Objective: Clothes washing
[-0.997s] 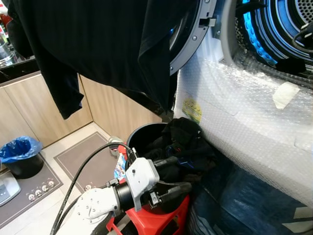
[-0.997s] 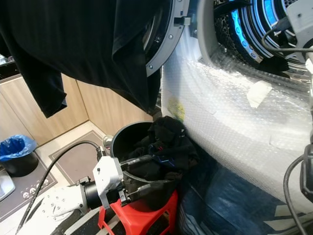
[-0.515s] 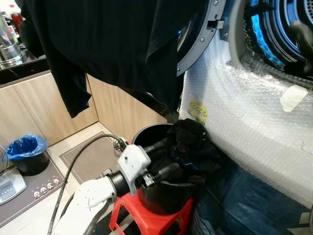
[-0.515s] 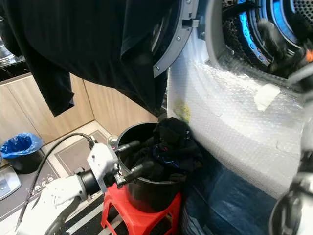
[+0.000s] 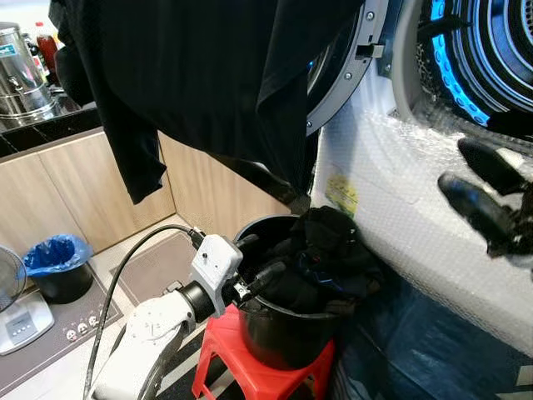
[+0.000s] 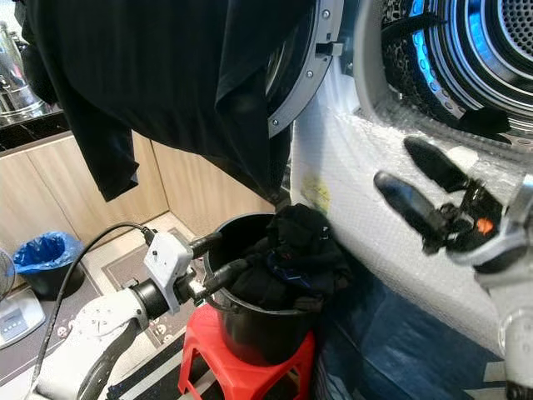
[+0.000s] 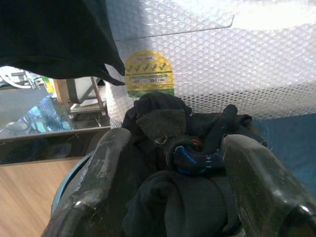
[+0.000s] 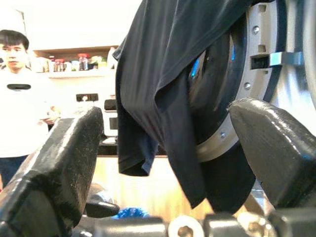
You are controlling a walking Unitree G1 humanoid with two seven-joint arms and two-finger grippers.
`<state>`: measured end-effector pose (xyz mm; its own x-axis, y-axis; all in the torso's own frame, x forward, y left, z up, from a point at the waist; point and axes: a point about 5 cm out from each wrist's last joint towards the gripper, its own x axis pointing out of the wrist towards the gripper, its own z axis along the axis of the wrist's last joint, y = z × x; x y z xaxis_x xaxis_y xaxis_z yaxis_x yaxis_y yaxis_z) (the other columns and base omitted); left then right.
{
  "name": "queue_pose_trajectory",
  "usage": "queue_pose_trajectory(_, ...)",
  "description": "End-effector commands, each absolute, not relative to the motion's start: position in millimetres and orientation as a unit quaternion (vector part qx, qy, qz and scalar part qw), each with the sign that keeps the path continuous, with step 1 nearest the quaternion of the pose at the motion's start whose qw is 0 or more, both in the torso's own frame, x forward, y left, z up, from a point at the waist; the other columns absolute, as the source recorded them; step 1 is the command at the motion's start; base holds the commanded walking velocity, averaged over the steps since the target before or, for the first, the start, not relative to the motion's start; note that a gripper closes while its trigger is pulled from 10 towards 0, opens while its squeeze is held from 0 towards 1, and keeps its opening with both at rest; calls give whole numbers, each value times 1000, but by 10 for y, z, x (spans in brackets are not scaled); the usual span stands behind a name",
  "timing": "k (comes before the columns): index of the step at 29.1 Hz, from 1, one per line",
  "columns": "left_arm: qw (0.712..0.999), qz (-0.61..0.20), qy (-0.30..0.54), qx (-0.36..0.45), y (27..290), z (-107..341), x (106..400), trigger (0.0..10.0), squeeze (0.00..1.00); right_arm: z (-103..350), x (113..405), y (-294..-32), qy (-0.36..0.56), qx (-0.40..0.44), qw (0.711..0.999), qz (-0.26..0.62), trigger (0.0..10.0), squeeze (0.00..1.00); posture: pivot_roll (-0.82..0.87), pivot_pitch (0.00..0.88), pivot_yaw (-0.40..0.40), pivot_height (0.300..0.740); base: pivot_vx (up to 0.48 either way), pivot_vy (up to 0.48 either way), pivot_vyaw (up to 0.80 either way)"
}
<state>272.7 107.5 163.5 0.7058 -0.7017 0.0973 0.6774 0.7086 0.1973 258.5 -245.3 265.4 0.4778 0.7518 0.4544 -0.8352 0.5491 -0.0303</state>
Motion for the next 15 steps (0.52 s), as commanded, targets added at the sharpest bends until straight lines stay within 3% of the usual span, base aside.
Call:
queue_pose_trajectory(1,921,-372,-80,84,1082,1624,2766,10000,0,2663,2495,-2382,-208,88,843,488,10000,0,-86,52,26,740,0,0,0)
queue_pose_trajectory(15,914,-388,-56,104,1048,1432,2981,10000,0,2102,2252,-2120,-61,107,843,523,10000,0,-104,77,16,740,0,0,0)
